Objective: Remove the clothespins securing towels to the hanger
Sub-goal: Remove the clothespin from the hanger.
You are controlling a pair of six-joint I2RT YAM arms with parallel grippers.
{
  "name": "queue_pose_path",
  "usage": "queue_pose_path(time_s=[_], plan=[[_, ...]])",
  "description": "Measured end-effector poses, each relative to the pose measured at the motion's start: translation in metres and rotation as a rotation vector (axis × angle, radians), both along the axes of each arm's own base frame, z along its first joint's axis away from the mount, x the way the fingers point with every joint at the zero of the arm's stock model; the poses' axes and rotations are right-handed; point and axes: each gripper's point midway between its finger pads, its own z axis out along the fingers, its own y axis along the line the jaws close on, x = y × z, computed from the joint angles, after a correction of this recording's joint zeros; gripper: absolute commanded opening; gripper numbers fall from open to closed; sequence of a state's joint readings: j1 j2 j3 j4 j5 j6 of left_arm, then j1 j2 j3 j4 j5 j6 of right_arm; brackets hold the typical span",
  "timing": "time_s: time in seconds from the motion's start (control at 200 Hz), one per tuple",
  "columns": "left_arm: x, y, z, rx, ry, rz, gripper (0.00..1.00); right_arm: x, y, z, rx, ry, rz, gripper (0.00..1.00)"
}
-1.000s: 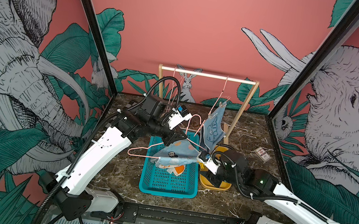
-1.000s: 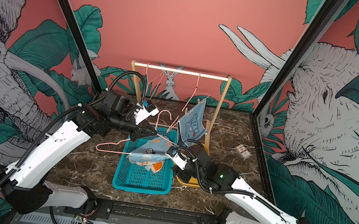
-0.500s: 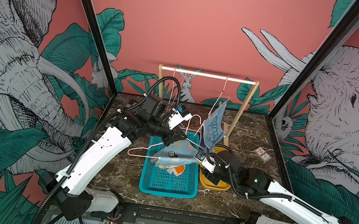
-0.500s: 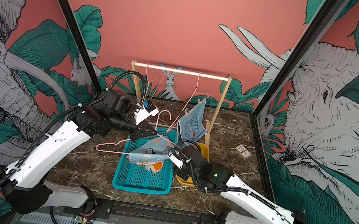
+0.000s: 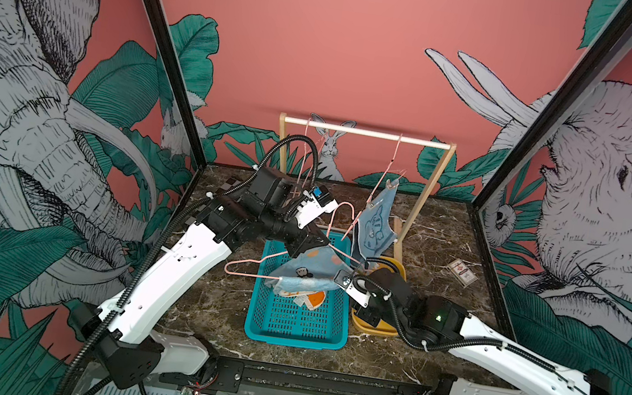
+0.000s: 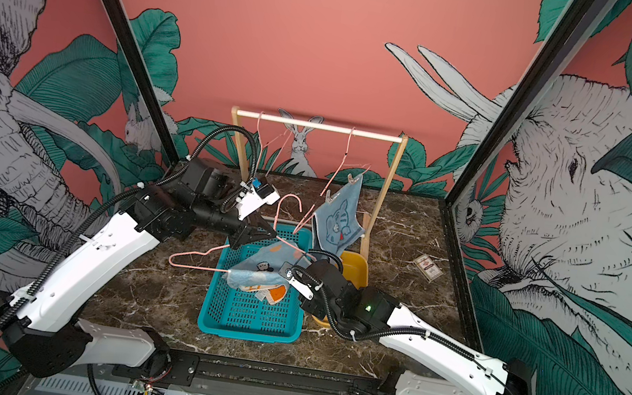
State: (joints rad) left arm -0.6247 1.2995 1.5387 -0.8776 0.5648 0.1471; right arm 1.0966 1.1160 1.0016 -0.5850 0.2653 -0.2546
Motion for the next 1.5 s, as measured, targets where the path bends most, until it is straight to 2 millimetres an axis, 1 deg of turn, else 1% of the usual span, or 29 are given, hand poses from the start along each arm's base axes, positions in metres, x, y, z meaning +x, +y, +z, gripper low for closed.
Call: queue_pose_path(time_s=[0.095, 0.28, 0.52, 0.705, 0.905, 1.25, 1.5], plan=[[0.0, 0.0, 0.0, 0.0, 0.0, 0.0, 0.0, 0.002, 0.001, 0.004, -0.001, -0.014, -0.001, 0.29], [0.0, 0.0, 0.0, 0.0, -0.002, -0.001, 0.0, 0.003, 0.001, 0.01, -0.001, -0.026, -0.003, 0.23], [0.0, 0.0, 0.0, 0.001, -0.002, -0.002, 0.0, 0.002, -0.001, 0.009, -0.015, -0.028, -0.007, 0.16], [0.0, 0.0, 0.0, 0.001, -0.003, -0.002, 0.0, 0.002, -0.002, 0.009, -0.016, -0.027, -0.007, 0.07], [0.0, 0.0, 0.0, 0.001, -0.003, -0.002, 0.0, 0.0, -0.006, 0.017, 0.006, -0.033, -0.01, 0.0], [0.001, 0.0, 0.0, 0.0, -0.006, -0.002, 0.0, -0.007, -0.011, 0.042, 0.084, -0.043, -0.002, 0.0], [0.001, 0.0, 0.0, 0.002, -0.008, 0.0, 0.0, -0.008, -0.011, 0.044, 0.095, -0.041, -0.002, 0.0]])
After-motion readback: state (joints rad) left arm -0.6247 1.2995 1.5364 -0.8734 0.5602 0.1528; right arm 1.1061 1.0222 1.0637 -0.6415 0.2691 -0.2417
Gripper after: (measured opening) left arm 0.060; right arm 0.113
